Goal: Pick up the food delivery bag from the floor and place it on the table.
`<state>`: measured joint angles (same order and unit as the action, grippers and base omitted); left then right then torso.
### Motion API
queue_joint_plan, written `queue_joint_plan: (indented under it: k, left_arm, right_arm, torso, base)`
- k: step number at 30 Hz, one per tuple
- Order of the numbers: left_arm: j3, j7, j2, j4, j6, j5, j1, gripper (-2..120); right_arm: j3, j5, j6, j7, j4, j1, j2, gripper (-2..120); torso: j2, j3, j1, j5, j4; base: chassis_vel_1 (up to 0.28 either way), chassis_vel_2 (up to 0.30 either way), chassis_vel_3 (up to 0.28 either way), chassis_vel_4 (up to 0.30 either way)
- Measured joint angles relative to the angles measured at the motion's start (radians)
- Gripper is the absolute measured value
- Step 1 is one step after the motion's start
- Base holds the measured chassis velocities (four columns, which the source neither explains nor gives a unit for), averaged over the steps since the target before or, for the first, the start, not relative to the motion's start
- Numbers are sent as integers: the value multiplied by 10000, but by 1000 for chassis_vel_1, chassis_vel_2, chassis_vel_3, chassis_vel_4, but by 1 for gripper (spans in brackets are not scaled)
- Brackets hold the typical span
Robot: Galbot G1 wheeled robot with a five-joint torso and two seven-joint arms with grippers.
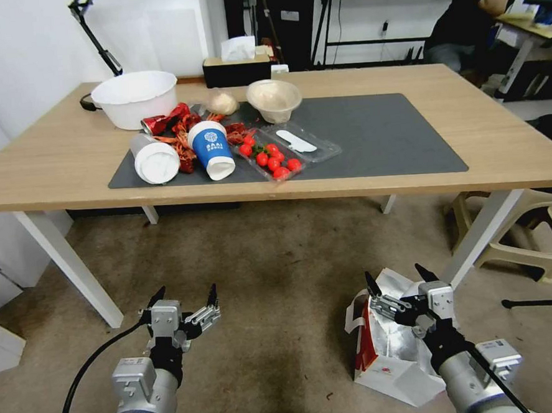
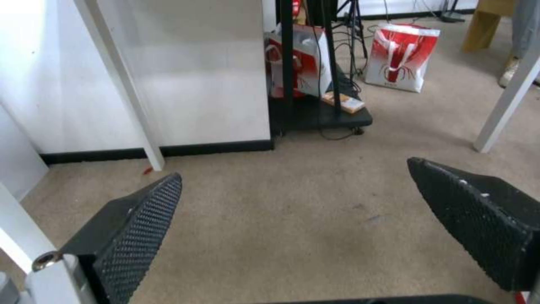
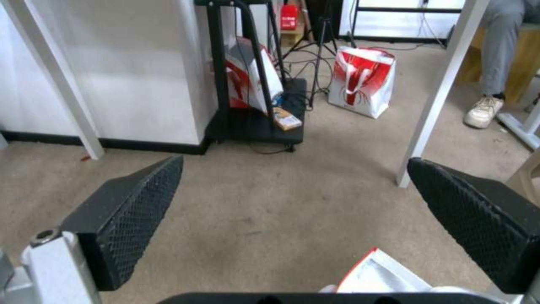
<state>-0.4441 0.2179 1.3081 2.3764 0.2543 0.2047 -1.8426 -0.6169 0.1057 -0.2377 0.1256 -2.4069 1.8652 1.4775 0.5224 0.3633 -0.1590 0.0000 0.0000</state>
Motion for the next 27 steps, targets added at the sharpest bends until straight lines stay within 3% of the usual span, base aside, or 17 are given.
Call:
queue_joint_plan:
  k: [27]
  left_arm:
    - [61, -47, 193, -105, -35, -137, 32, 100]
  right_arm:
    - [-30, 46, 46, 20, 47, 7, 20, 100]
  torso:
    - [-1038, -668, 367, 0, 0]
  base:
    - [0, 0, 0, 0]
